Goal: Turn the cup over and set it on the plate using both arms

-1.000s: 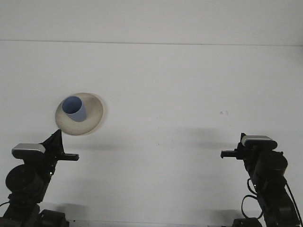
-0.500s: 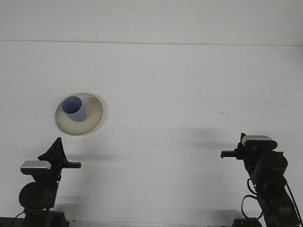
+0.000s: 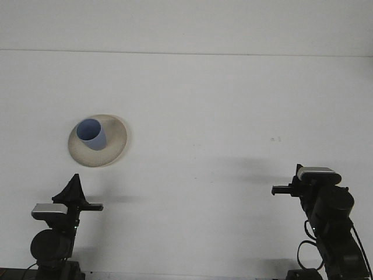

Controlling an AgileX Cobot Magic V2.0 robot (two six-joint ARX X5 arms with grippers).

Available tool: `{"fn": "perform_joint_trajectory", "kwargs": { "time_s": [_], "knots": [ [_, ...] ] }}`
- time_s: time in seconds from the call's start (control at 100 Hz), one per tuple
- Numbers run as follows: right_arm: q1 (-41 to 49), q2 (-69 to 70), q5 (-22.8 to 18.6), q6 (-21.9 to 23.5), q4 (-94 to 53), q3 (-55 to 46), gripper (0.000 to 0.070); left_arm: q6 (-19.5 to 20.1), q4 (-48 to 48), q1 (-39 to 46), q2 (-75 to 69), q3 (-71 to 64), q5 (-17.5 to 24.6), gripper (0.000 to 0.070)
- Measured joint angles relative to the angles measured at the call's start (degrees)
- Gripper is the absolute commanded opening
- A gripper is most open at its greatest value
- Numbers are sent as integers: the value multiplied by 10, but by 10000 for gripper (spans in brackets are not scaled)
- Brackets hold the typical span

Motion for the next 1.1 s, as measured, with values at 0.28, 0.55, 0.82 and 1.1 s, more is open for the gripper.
{"fn": "perform_joint_trajectory", "kwargs": {
  "time_s": [0.28, 0.55, 0.82, 1.1],
  "knots": [
    [0, 0, 0, 0, 0, 0, 0, 0, 15, 0, 0, -7, 0, 11],
    [0, 0, 0, 0, 0, 0, 0, 0, 38, 0, 0, -8, 2, 11],
    [0, 0, 0, 0, 0, 0, 0, 0, 36, 0, 0, -8, 2, 11],
    [0, 0, 0, 0, 0, 0, 0, 0, 36, 0, 0, -8, 2, 11]
  ]
}}
